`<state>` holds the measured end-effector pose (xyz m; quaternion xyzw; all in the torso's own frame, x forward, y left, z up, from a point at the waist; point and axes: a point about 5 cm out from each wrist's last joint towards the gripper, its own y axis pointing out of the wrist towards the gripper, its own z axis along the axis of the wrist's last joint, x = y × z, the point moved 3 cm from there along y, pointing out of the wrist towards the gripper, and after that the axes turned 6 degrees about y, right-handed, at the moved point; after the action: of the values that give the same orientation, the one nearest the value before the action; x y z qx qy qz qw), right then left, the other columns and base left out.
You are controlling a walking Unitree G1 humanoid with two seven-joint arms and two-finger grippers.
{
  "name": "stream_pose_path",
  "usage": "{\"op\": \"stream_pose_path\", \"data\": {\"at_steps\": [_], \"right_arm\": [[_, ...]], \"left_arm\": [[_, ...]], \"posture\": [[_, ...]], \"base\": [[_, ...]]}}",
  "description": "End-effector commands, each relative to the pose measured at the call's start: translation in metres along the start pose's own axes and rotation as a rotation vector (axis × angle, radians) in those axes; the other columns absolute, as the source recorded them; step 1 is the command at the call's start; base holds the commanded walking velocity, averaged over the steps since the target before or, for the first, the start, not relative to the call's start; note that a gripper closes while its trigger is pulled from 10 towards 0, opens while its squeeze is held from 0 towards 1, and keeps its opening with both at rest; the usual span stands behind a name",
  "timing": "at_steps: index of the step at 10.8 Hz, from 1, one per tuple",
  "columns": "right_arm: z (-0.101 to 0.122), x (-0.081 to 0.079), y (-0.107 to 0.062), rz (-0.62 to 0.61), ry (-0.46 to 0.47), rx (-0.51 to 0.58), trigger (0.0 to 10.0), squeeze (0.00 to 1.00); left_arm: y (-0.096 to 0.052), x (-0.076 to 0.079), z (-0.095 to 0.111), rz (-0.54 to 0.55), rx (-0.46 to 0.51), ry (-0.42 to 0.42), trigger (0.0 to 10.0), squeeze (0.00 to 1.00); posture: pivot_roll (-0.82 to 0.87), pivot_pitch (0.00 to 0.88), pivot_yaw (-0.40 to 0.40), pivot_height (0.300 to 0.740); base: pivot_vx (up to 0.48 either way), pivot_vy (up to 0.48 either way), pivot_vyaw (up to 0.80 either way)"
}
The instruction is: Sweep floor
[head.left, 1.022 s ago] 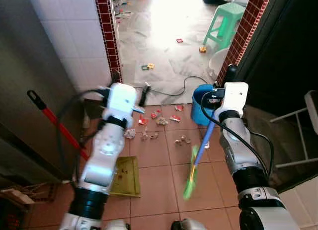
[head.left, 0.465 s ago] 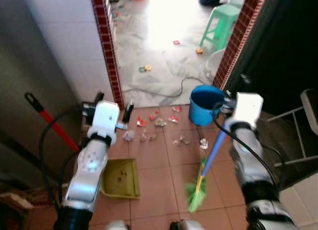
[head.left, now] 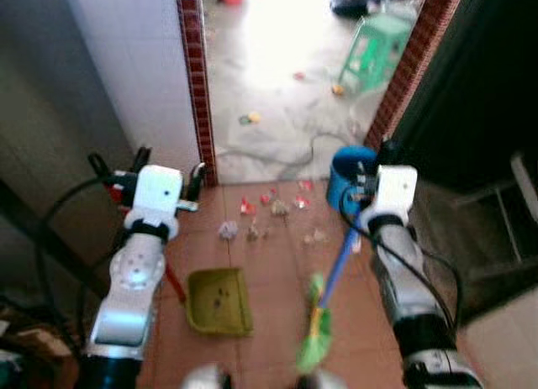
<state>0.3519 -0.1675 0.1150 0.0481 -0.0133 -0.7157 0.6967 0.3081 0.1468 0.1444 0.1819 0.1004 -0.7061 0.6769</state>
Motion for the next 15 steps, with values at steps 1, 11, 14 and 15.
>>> {"op": "stream_pose_path", "data": {"at_steps": [1,11,14,15], "right_arm": [[0.010,0.003,0.003,-0.004,-0.008,0.030,10.0,0.00],[0.012,0.005,0.000,0.017,-0.008,0.030,10.0,0.00],[0.010,0.015,-0.001,-0.045,-0.046,0.026,10.0,0.00],[0.011,0.018,-0.001,-0.049,-0.043,0.029,10.0,0.00]], "left_arm": [[-0.002,0.005,0.005,-0.014,0.017,0.009,10.0,0.00],[0.002,0.018,0.006,-0.020,-0.013,-0.014,10.0,0.00],[-0.001,0.024,0.000,-0.055,-0.032,-0.013,10.0,0.00],[-0.002,0.021,-0.004,-0.040,-0.043,-0.030,10.0,0.00]], "posture": [[0.09,0.040,-0.033,0.740],[0.07,0.028,-0.029,0.740],[0.07,0.028,-0.026,0.740],[0.06,0.025,-0.024,0.740]], "base": [[0.000,0.000,0.00],[0.000,0.000,0.42],[0.000,0.000,0.00],[0.000,0.000,0.00]]}}
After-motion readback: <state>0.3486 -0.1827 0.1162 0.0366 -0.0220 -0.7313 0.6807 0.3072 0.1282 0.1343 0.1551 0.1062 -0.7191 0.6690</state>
